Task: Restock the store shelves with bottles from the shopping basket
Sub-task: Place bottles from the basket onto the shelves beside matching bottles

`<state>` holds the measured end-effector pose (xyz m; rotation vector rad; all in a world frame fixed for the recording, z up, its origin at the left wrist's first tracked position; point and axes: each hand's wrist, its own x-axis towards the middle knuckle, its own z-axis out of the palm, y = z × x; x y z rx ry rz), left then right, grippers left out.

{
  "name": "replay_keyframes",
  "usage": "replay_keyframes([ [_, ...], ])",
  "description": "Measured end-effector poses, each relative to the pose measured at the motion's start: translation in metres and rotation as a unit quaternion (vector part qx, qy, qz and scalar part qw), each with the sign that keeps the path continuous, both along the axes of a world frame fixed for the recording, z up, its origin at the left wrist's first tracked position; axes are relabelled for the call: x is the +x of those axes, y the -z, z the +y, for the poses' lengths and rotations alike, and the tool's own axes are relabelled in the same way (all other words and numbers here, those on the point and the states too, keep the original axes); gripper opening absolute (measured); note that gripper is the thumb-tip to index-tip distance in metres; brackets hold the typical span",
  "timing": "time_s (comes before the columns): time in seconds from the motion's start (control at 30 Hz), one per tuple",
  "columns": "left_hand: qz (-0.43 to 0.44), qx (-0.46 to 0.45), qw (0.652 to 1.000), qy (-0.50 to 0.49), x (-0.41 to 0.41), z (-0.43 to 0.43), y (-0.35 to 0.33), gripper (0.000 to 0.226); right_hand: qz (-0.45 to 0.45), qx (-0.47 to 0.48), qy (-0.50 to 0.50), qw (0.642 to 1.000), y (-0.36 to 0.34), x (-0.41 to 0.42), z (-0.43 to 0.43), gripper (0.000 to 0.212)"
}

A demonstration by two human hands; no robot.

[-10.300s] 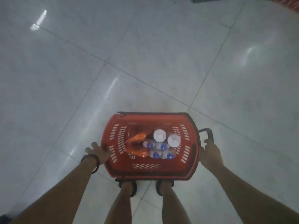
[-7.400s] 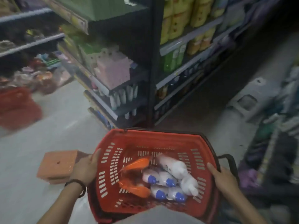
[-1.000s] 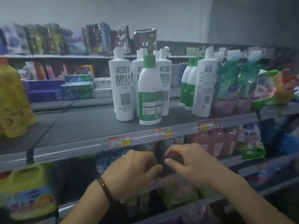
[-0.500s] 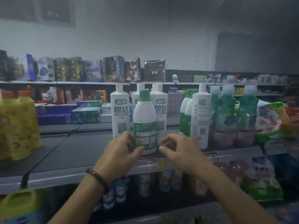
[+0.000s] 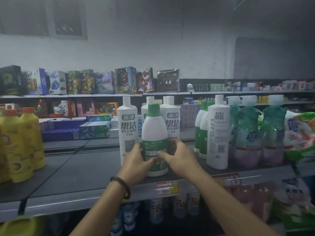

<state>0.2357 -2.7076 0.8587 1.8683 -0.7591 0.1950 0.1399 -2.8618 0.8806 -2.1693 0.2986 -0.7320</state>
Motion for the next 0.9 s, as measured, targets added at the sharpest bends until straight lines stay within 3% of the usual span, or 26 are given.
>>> replay_keyframes([
  [0.27, -0.028, -0.054, 0.998, 0.011, 0.002, -0.002, 0.011, 0.046, -0.046, 0.015, -0.011, 0.999, 0.007, 0.002, 0.005, 0.042],
  [0.43, -0.028, -0.149, 0.988, 0.028, -0.02, -0.009, 0.009, 0.046, -0.096, 0.004, -0.017, 0.995, 0.005, -0.012, 0.006, 0.041],
  [0.5, -0.071, -0.18, 0.981, 0.009, -0.03, -0.015, 0.008, 0.042, -0.119, 0.004, -0.036, 0.992, 0.001, -0.019, 0.006, 0.047],
  [0.57, -0.092, -0.212, 0.972, 0.047, -0.041, -0.023, 0.006, 0.053, -0.134, 0.005, -0.05, 0.99, -0.001, -0.025, 0.006, 0.064],
  [0.63, -0.11, -0.199, 0.967, 0.119, -0.052, -0.028, 0.007, 0.065, -0.161, 0.013, -0.038, 0.986, -0.003, -0.03, 0.004, 0.066],
  [0.73, -0.074, -0.148, 0.95, 0.265, -0.064, -0.029, 0.004, 0.082, -0.207, 0.083, -0.046, 0.974, -0.007, -0.042, -0.006, 0.043],
  [0.9, 0.011, -0.114, 0.953, 0.279, -0.05, -0.03, -0.006, 0.094, -0.187, 0.139, -0.124, 0.965, -0.006, -0.055, -0.03, 0.062],
])
